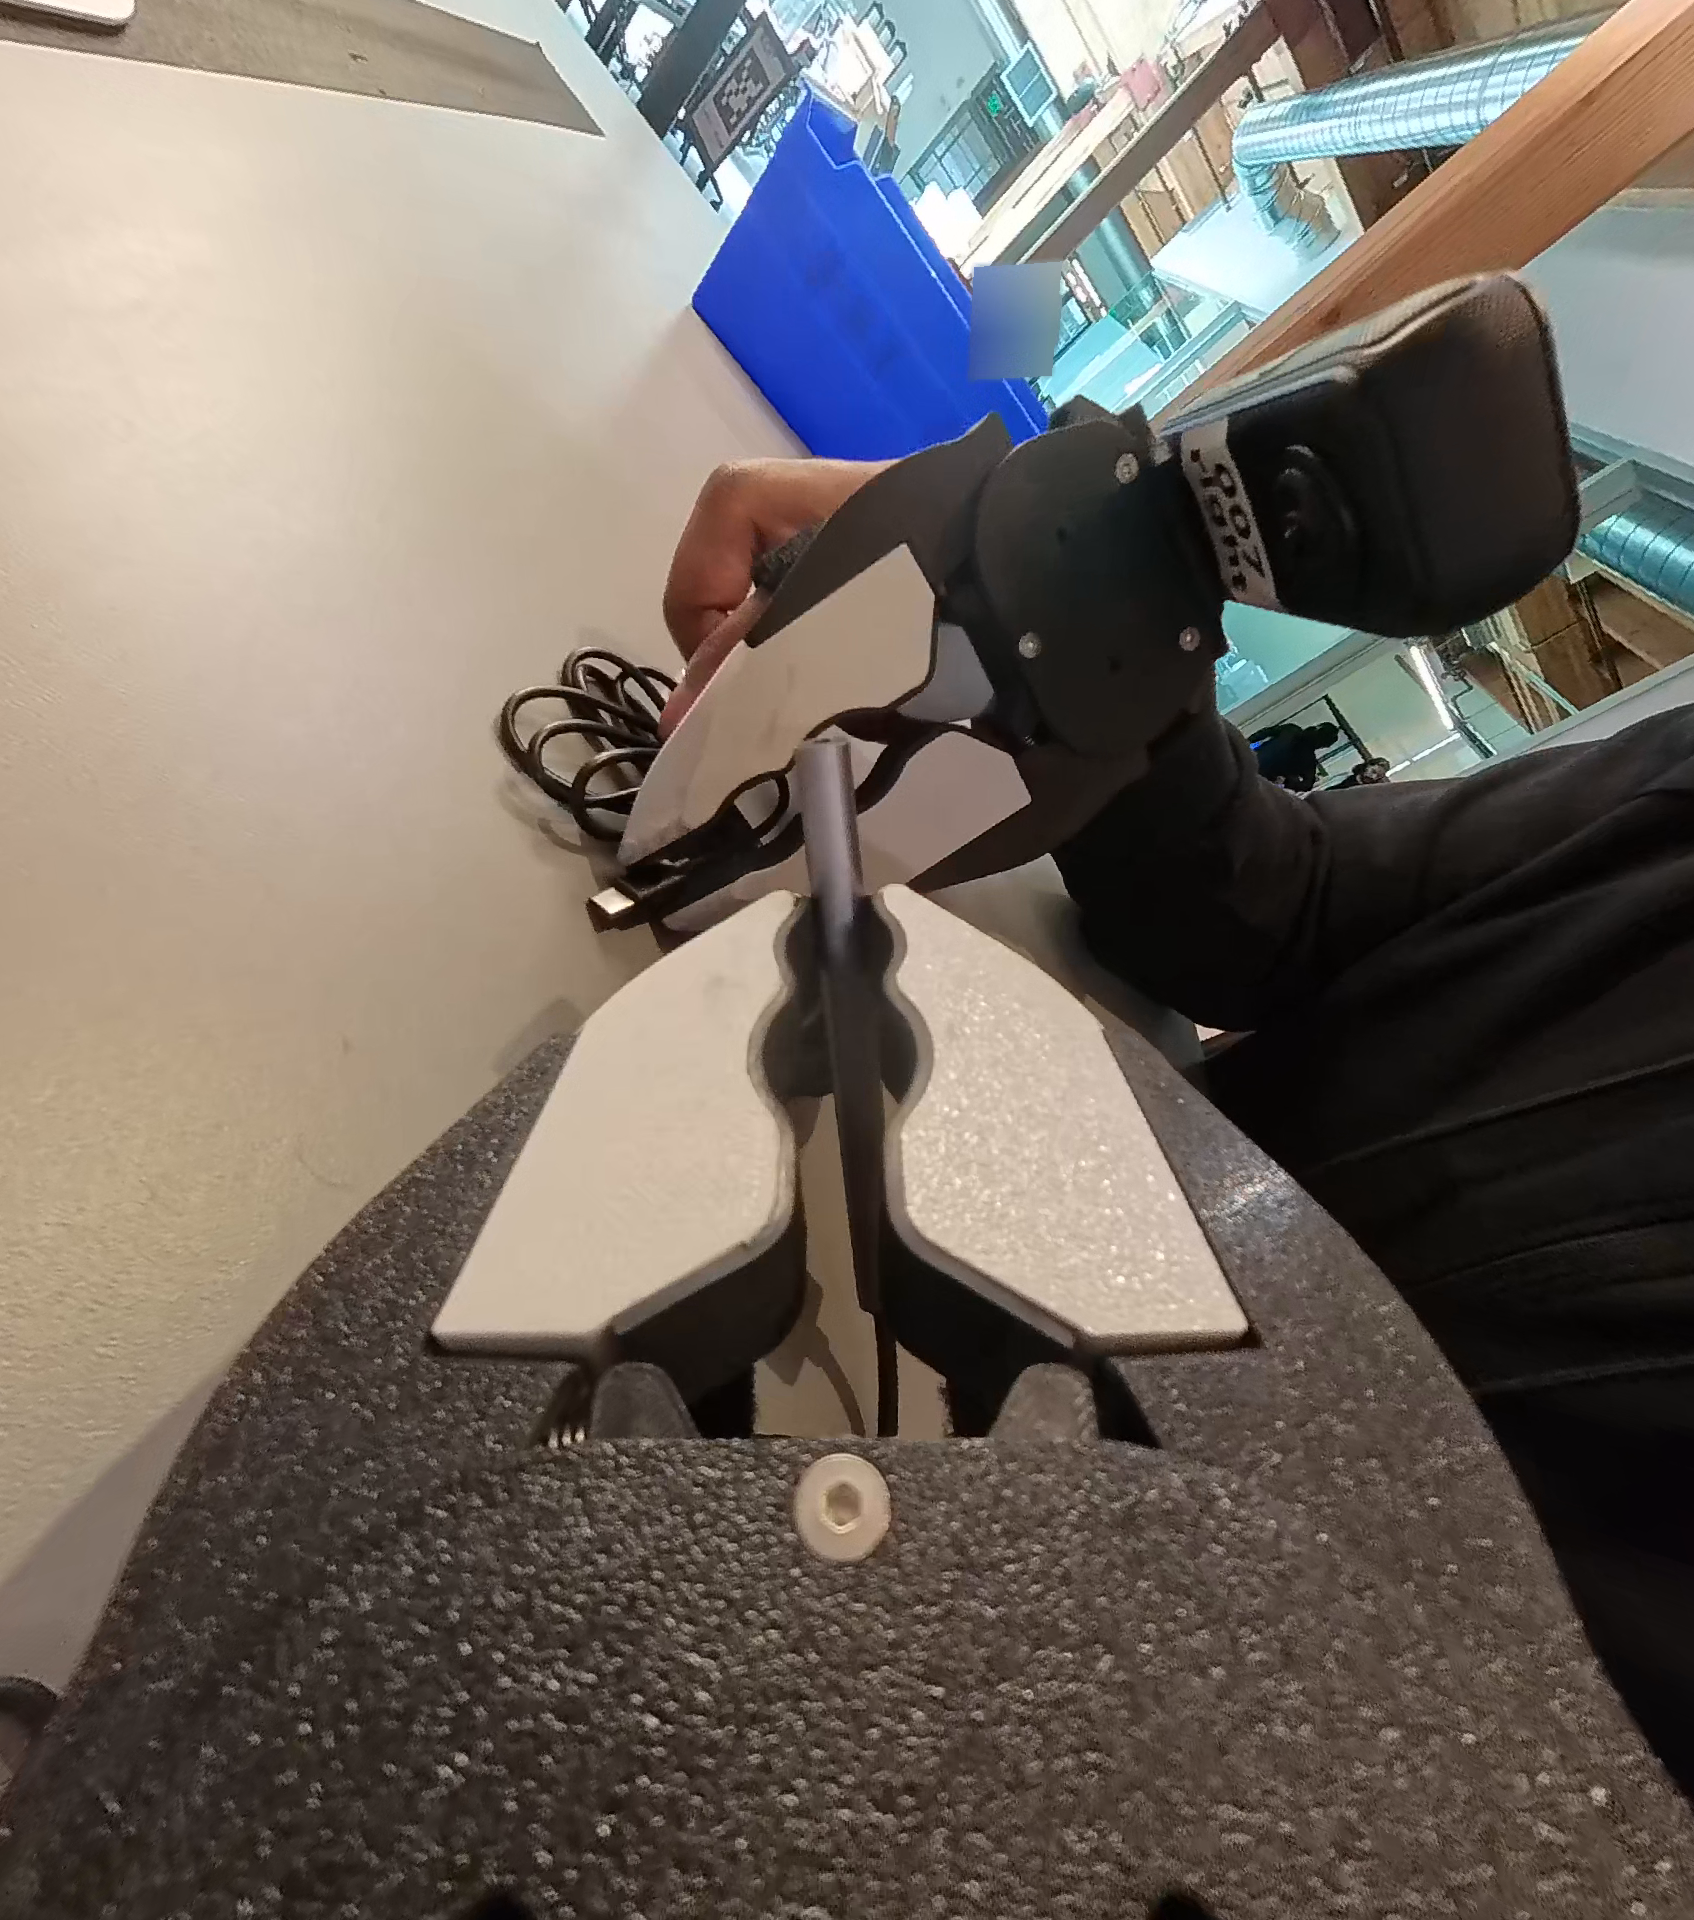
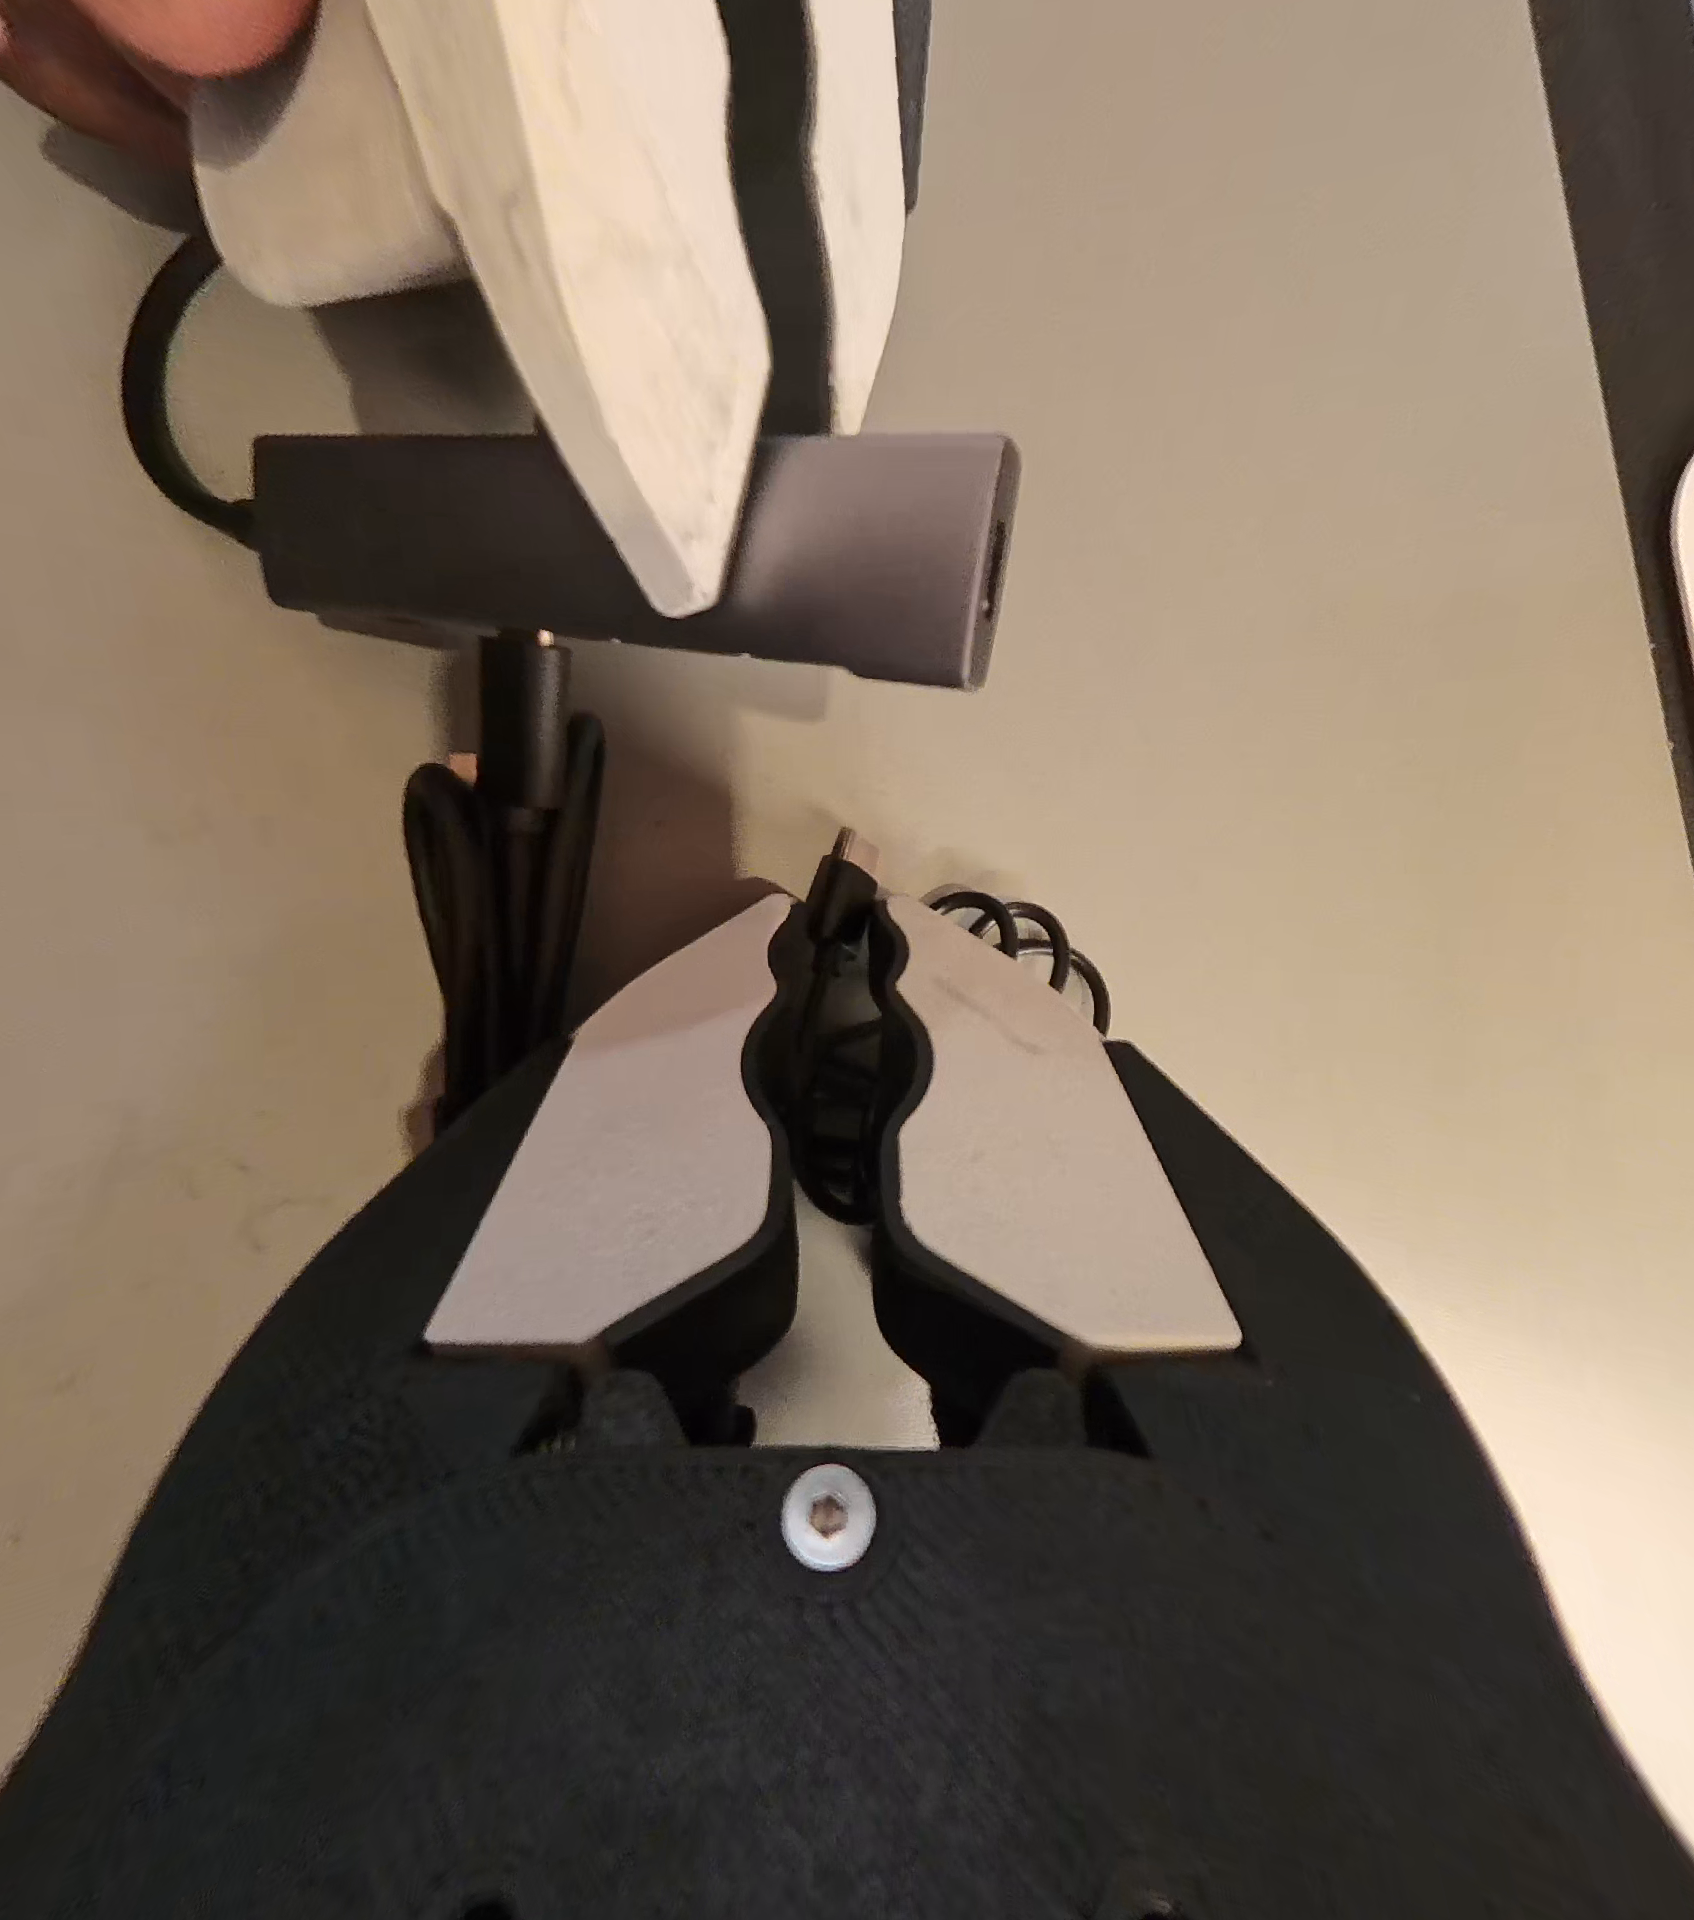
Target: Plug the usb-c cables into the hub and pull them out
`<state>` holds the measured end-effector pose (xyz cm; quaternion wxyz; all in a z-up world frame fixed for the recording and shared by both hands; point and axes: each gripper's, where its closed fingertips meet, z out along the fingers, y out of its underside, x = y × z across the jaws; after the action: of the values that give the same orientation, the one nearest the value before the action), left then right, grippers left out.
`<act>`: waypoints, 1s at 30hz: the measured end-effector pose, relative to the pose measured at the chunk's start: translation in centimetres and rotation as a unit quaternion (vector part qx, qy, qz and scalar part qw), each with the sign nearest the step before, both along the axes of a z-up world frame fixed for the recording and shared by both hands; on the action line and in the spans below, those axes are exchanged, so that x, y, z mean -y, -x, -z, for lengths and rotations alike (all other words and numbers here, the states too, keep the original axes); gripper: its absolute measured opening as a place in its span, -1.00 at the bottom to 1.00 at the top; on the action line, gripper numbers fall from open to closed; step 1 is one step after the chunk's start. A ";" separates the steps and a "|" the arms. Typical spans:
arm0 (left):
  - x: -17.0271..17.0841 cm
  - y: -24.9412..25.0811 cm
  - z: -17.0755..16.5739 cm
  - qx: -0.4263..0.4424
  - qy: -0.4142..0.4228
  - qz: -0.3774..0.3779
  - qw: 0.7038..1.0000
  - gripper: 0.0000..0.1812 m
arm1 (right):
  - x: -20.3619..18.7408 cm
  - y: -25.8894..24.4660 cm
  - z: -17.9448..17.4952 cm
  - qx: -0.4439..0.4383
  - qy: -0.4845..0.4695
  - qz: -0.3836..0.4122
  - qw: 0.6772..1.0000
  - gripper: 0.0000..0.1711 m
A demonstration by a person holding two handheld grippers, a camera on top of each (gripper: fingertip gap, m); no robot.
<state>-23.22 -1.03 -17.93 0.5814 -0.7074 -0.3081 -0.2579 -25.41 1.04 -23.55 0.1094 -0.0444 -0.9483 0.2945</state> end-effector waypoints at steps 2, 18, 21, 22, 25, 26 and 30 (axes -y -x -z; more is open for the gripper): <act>0.0 0.1 0.0 0.000 0.001 -0.002 1.000 -0.90 | 0.0 0.0 0.0 -0.006 -0.001 -0.005 1.000 -0.88; 0.6 0.5 -1.5 -0.025 -0.048 -0.022 0.998 -0.90 | 1.3 -0.6 -5.5 0.112 0.218 -0.018 0.969 -0.90; 0.7 0.0 -2.2 -0.041 -0.066 -0.010 0.997 -0.90 | 1.4 -1.7 -7.4 0.199 0.281 -0.033 0.938 -0.90; 0.7 -0.2 -2.5 -0.049 -0.074 -0.006 0.996 -0.90 | 1.4 -1.9 -7.8 0.224 0.296 -0.034 0.928 -0.90; 0.6 -0.4 -3.5 -0.089 -0.097 0.002 0.991 -0.90 | 1.5 -2.2 -8.9 0.281 0.337 -0.035 0.898 -0.90; 0.5 -0.5 -3.7 -0.097 -0.102 0.005 0.990 -0.90 | 1.6 -2.3 -9.2 0.298 0.348 -0.035 0.888 -0.90; 0.7 -0.8 -4.6 -0.119 -0.131 0.010 0.984 -0.90 | 1.8 -2.8 -10.0 0.353 0.372 -0.043 0.857 -0.90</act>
<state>-22.42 -1.70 -13.32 0.6991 -0.6537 -0.1928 -0.2162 -22.56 -0.77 -13.56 -0.2704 -0.1416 -0.7441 0.5943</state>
